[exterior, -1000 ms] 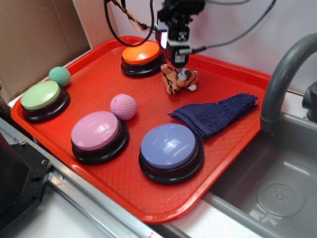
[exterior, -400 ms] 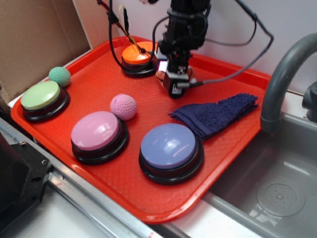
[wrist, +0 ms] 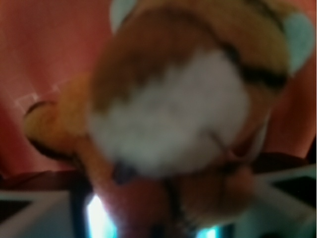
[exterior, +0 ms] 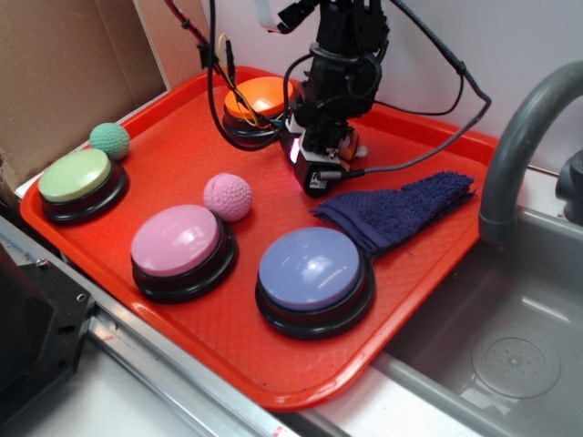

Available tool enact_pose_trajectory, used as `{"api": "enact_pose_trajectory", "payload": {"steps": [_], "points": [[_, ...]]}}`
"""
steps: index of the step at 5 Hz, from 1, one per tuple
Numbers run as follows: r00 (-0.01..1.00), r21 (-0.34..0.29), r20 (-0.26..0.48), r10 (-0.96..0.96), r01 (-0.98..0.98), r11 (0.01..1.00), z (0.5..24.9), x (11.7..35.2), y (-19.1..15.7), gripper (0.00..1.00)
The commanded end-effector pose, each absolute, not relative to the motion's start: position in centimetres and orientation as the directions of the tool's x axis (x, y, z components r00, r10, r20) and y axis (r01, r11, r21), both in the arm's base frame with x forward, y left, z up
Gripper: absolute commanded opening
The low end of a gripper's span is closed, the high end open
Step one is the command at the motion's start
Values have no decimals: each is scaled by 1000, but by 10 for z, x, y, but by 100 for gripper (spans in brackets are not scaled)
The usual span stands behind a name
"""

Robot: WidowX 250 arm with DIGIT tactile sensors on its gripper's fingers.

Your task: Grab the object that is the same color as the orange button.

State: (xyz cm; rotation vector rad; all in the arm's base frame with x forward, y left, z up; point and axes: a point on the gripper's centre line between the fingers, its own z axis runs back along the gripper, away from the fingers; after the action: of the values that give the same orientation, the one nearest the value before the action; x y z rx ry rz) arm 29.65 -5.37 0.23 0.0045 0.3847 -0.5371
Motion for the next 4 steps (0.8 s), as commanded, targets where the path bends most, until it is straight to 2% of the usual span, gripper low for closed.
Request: {"api": "enact_pose_trajectory", "payload": {"steps": [1,2,3,4], "points": [[802,-79,-343,-489,494,866,8,282,-67,0],[853,-90,-274,-444,437,895,58,267,-71,0],[937,-82,-169,-305,295,952,106,242,-67,0],[975,-111,-59,-213,206,972,154,204,-49,0]]}}
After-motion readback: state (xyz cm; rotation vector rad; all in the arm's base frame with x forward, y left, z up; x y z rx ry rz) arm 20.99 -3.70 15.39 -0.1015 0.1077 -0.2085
